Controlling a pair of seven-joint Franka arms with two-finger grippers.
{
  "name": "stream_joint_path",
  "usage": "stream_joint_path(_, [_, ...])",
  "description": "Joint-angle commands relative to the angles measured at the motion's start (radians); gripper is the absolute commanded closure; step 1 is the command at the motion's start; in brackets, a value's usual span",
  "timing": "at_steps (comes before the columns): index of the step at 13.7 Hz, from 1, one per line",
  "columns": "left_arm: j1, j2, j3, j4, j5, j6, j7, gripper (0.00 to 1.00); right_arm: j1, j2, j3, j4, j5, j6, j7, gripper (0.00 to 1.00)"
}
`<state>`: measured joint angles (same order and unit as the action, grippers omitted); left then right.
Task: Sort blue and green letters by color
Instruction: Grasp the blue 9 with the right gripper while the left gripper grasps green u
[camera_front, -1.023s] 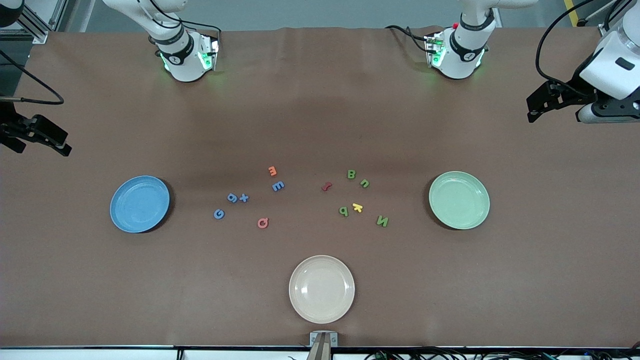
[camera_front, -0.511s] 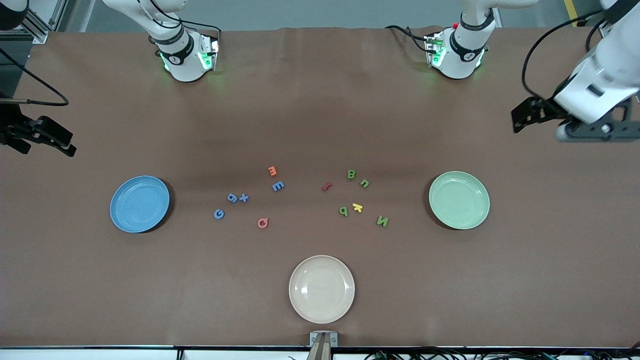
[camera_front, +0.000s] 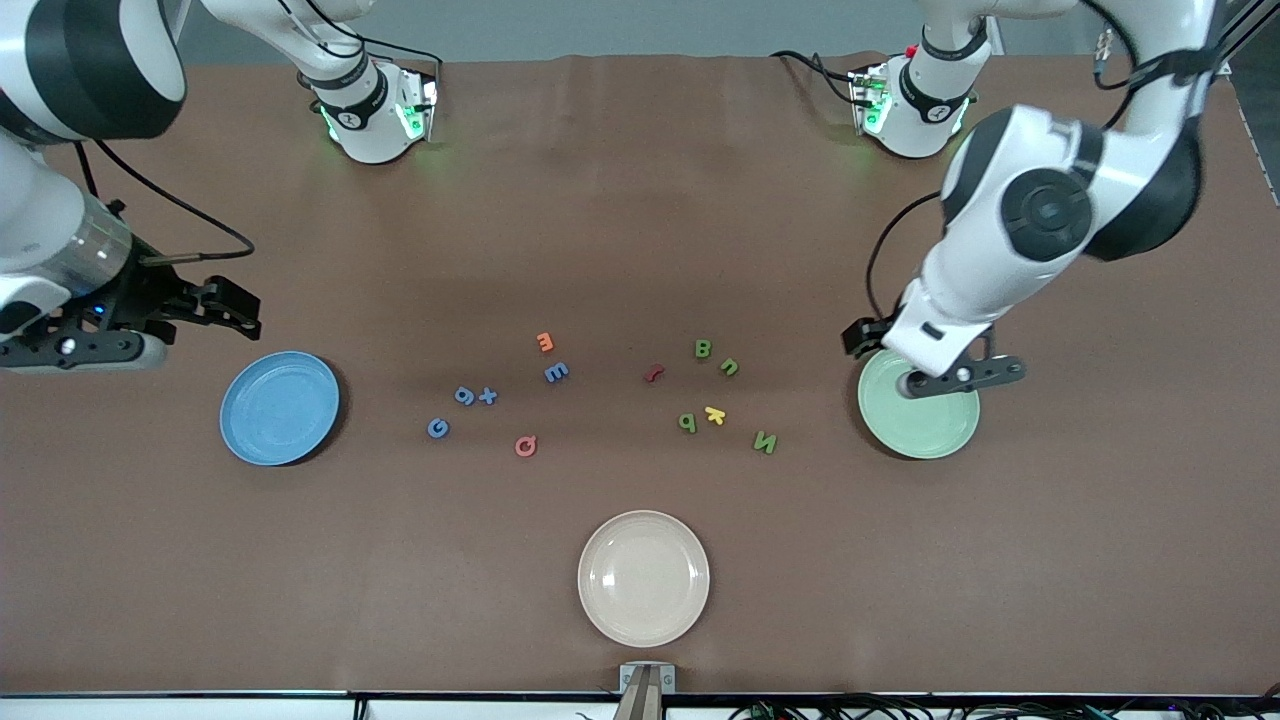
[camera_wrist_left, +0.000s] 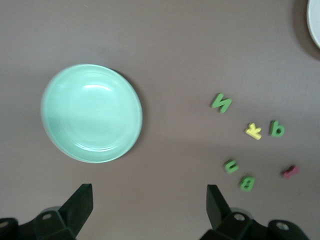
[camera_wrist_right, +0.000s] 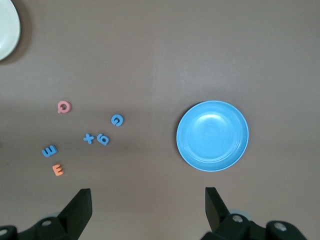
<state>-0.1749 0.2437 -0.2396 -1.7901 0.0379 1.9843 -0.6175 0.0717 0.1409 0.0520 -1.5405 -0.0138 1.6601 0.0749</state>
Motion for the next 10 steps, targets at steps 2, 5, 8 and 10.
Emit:
stream_joint_path(2, [-0.090, 0.060, -0.001, -0.091, 0.014, 0.152, -0.273, 0.03, 0.033, 0.081, -0.004, -0.001, 0.003, -0.029, 0.038, 0.03])
stream_joint_path(5, [-0.162, 0.158, 0.000, -0.091, 0.014, 0.246, -0.483, 0.11, 0.069, 0.187, -0.003, -0.041, 0.015, 0.056, 0.225, 0.02])
stream_joint_path(8, [-0.219, 0.229, 0.005, -0.106, 0.014, 0.365, -0.684, 0.19, 0.123, 0.203, -0.003, -0.205, 0.028, 0.300, 0.374, 0.02])
stream_joint_path(10, [-0.233, 0.267, 0.006, -0.103, 0.029, 0.402, -0.767, 0.19, 0.143, 0.253, -0.003, -0.259, 0.028, 0.432, 0.430, 0.02])
